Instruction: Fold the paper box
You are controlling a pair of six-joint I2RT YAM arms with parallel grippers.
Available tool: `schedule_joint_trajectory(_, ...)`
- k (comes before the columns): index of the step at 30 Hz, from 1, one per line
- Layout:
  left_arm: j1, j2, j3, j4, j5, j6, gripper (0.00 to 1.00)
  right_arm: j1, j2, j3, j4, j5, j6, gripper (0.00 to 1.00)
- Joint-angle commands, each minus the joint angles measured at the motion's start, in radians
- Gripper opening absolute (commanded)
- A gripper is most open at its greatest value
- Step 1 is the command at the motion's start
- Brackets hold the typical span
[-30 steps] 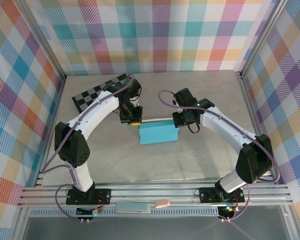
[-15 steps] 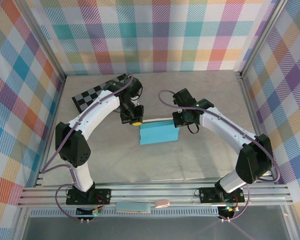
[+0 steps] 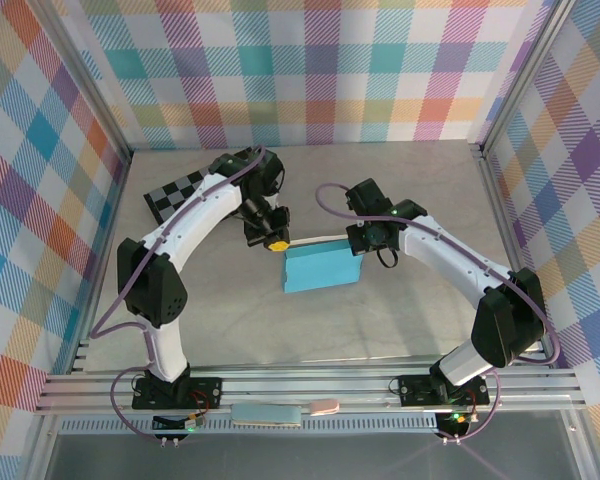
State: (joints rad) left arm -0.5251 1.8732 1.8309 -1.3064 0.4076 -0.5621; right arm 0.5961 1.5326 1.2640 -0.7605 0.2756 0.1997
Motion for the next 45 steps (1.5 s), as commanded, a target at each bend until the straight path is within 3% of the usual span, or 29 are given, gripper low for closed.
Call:
schedule_joint_trajectory(1,-0.007,0.009,0.041,0.028,0.104,-0.009,0.0,0.009,0.006,-0.009,0.038,-0.11,-0.045,0.0)
schedule_joint_trajectory(6,-0.01,-0.008,0.014,0.058,0.08,0.01,0.0,0.001,0.014,0.026,0.002,-0.154,-0.017,0.0)
schedule_joint_trajectory(15,-0.044,-0.05,-0.088,0.149,0.037,0.064,0.0,0.0,-0.071,-0.125,0.095,-0.165,-0.009,0.0)
schedule_joint_trajectory(22,-0.088,-0.098,-0.15,0.178,-0.108,0.173,0.0,-0.008,-0.082,-0.125,0.047,-0.192,0.029,0.0)
schedule_joint_trajectory(30,-0.121,-0.126,-0.186,0.241,-0.185,0.185,0.0,-0.037,-0.133,-0.047,-0.027,-0.282,0.192,0.35)
schedule_joint_trajectory(45,-0.144,-0.129,-0.18,0.239,-0.202,0.217,0.0,-0.088,-0.269,-0.056,-0.014,-0.288,0.707,0.61)
